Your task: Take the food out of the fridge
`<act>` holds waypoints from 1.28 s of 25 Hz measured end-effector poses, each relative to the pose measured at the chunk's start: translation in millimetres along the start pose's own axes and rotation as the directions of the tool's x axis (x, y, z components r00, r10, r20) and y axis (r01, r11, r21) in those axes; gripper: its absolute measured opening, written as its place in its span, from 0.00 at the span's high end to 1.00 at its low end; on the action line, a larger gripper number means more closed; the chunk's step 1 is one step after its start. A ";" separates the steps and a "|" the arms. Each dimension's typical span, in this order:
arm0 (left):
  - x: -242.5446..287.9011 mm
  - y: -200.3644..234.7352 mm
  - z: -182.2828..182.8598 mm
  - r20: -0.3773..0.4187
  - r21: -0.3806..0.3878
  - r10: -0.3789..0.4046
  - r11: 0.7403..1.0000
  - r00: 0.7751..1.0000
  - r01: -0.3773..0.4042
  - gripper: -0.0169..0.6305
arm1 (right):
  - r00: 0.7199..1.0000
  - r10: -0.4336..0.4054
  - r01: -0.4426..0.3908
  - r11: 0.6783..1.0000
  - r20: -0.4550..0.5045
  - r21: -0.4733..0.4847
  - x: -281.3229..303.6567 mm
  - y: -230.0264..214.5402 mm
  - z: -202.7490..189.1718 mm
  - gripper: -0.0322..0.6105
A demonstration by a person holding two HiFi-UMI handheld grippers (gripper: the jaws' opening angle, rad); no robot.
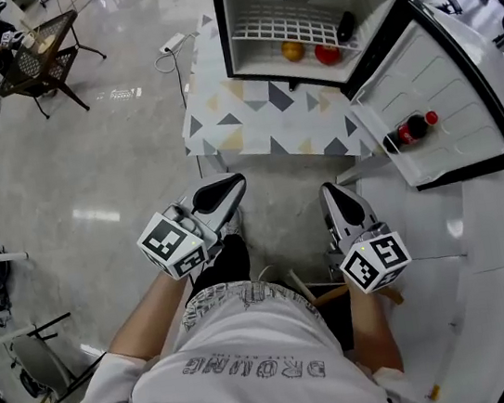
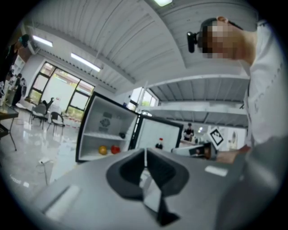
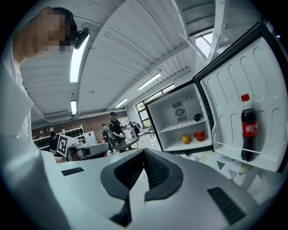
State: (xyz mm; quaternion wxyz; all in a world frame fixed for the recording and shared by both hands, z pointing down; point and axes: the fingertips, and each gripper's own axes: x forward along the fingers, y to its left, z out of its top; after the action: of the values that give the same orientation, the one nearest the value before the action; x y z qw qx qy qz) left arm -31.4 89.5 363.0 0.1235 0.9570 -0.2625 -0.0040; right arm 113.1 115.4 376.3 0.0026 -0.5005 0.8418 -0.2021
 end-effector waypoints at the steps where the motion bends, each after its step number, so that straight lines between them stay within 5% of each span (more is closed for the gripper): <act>1: 3.0 7.1 1.2 -0.002 -0.001 -0.004 1.000 1.000 0.004 0.95 | 1.000 -0.003 0.003 1.000 -0.001 0.003 7.4 -2.0 1.4 0.95; 32: 78.7 205.3 45.6 -0.044 -0.029 -0.130 0.991 0.991 0.128 0.95 | 0.994 -0.105 0.105 0.994 0.003 0.012 203.0 -39.0 68.9 0.95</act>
State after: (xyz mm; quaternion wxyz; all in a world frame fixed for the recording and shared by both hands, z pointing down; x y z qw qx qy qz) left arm -69.7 -131.5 372.3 0.1414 0.9701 -0.1971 0.0067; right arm 58.9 -95.4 366.6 -0.0038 -0.5444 0.8131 -0.2061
